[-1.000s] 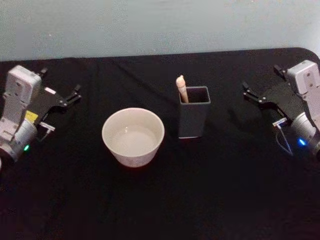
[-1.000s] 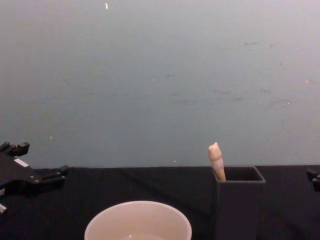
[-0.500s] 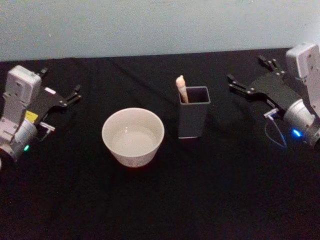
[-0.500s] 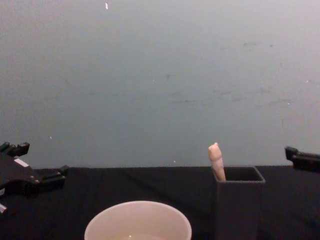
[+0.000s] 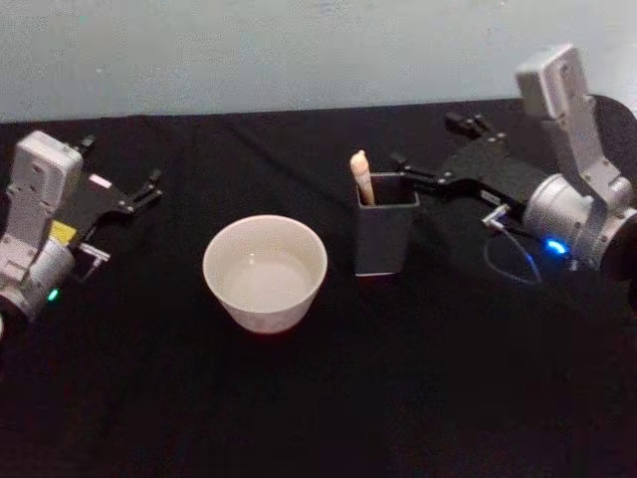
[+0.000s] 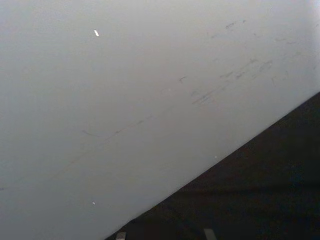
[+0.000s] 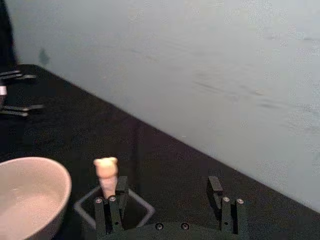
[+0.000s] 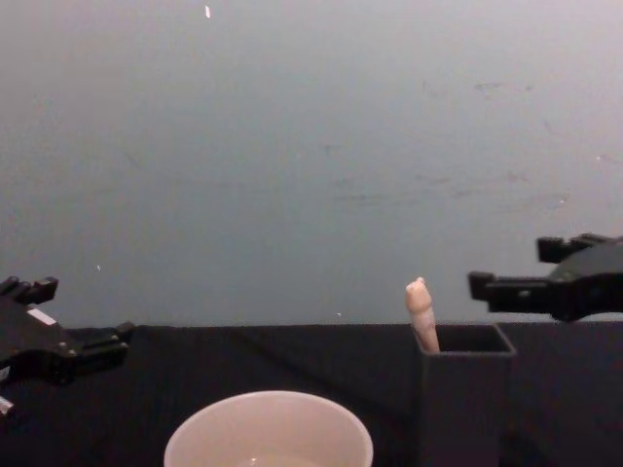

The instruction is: Pick up the stirring spoon with one hand, stir inside the cup, then place it back in its original position.

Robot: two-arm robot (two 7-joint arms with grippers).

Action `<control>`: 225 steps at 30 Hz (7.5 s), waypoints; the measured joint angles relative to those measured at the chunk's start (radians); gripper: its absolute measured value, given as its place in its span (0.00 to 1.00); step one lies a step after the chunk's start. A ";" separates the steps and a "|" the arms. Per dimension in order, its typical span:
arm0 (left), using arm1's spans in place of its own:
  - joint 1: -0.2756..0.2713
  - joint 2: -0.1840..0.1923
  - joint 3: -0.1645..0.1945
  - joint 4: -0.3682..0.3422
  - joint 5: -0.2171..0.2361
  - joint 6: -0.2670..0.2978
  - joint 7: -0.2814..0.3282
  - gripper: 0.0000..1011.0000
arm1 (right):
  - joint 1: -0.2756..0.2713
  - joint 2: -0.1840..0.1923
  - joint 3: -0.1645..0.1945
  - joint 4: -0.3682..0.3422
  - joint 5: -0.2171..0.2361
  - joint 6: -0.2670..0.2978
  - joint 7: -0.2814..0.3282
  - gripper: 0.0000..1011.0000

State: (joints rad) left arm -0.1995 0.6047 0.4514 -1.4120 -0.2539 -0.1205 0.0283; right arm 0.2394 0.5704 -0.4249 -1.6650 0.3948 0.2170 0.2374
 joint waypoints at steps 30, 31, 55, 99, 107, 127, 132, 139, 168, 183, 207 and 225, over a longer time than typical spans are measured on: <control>0.000 0.000 0.000 0.000 0.000 0.000 0.000 0.99 | 0.125 -0.148 -0.062 0.101 -0.054 0.199 0.089 0.99; 0.000 0.000 0.000 0.000 0.000 0.000 0.000 0.99 | 0.127 -0.153 -0.062 0.105 -0.057 0.201 0.092 0.99; 0.000 0.000 0.000 0.000 0.000 0.000 0.000 0.99 | 0.114 -0.176 -0.037 0.105 -0.099 0.207 0.126 0.99; 0.000 0.000 0.000 0.000 0.000 0.000 0.000 0.99 | 0.106 -0.172 -0.029 0.094 -0.101 0.204 0.136 0.39; 0.000 0.000 0.000 0.000 0.000 0.000 0.000 0.99 | 0.106 -0.172 -0.029 0.094 -0.101 0.204 0.136 0.22; 0.000 0.000 0.000 0.000 0.000 0.000 0.000 0.99 | 0.066 -0.176 0.036 0.041 -0.052 0.171 0.117 0.22; 0.000 0.000 0.000 0.000 0.000 0.000 0.000 0.99 | 0.042 -0.183 0.073 0.009 -0.015 0.132 0.104 0.22; 0.000 0.000 0.000 0.000 0.000 0.000 0.000 0.99 | 0.013 -0.189 0.111 -0.029 0.049 0.068 0.100 0.22; 0.000 0.000 0.000 0.000 0.000 0.000 0.000 0.99 | 0.017 -0.202 0.018 -0.035 0.137 -0.138 0.174 0.22; 0.000 0.000 0.000 0.000 0.000 0.000 0.000 0.99 | 0.034 -0.248 -0.104 0.101 0.070 -0.252 0.239 0.22; 0.000 0.000 0.000 0.000 0.000 0.000 0.000 0.99 | 0.045 -0.309 -0.132 0.258 -0.006 -0.290 0.250 0.22; 0.000 0.000 0.000 0.000 0.000 0.000 0.000 0.99 | 0.027 -0.302 -0.106 0.242 -0.024 -0.290 0.248 0.22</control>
State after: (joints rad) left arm -0.1996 0.6047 0.4514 -1.4120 -0.2539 -0.1205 0.0283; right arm 0.2669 0.2682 -0.5305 -1.4233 0.3709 -0.0734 0.4856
